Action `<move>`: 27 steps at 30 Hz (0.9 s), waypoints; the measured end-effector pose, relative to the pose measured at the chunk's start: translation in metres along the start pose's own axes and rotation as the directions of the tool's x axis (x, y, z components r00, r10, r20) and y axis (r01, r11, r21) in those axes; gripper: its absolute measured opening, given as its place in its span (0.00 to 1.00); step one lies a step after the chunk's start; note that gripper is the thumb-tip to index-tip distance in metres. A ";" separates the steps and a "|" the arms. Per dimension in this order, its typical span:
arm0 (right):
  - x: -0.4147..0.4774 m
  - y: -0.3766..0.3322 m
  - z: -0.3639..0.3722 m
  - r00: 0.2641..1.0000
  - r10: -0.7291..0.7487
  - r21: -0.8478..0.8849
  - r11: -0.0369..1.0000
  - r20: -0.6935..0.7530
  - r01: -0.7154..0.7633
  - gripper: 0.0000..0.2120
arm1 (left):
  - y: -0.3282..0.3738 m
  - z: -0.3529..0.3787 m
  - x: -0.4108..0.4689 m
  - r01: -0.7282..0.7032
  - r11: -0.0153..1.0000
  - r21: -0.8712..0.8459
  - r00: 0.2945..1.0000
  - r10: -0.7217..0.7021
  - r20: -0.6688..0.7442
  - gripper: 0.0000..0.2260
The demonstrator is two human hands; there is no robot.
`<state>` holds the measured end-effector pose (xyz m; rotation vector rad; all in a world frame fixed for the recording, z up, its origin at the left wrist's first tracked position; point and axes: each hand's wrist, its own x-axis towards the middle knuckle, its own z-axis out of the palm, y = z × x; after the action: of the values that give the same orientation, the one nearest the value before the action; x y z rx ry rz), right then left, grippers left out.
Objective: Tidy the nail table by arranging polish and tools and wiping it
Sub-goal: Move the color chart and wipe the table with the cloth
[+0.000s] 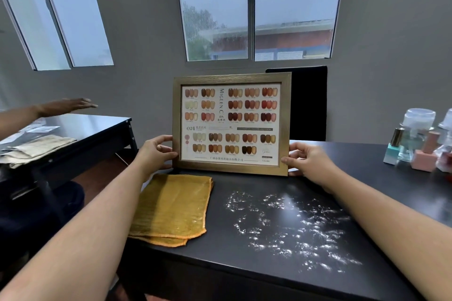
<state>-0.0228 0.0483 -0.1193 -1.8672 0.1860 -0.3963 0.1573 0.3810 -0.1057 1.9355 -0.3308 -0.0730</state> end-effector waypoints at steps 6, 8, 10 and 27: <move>0.002 -0.002 0.008 1.000 0.001 -0.008 1.000 0.011 -0.001 0.05 | -0.006 -0.006 0.001 -0.003 1.000 -0.008 1.000 0.002 -0.022 0.22; 0.001 -0.003 0.009 1.000 0.001 -0.012 1.000 0.018 -0.001 0.05 | -0.007 -0.008 0.001 -0.003 1.000 -0.003 1.000 0.003 -0.023 0.22; 0.001 -0.004 0.009 1.000 0.002 -0.018 1.000 0.022 -0.001 0.05 | -0.008 -0.008 0.002 -0.005 1.000 0.000 1.000 0.005 -0.024 0.22; -0.006 -0.007 0.005 0.999 0.028 -0.010 1.000 0.025 -0.028 0.08 | -0.005 -0.002 -0.007 -0.050 0.986 0.160 0.993 0.066 -0.094 0.25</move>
<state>-0.0268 0.0565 -0.1153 -1.8757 0.1974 -0.3533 0.1522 0.3861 -0.1099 2.0765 -0.3350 0.0896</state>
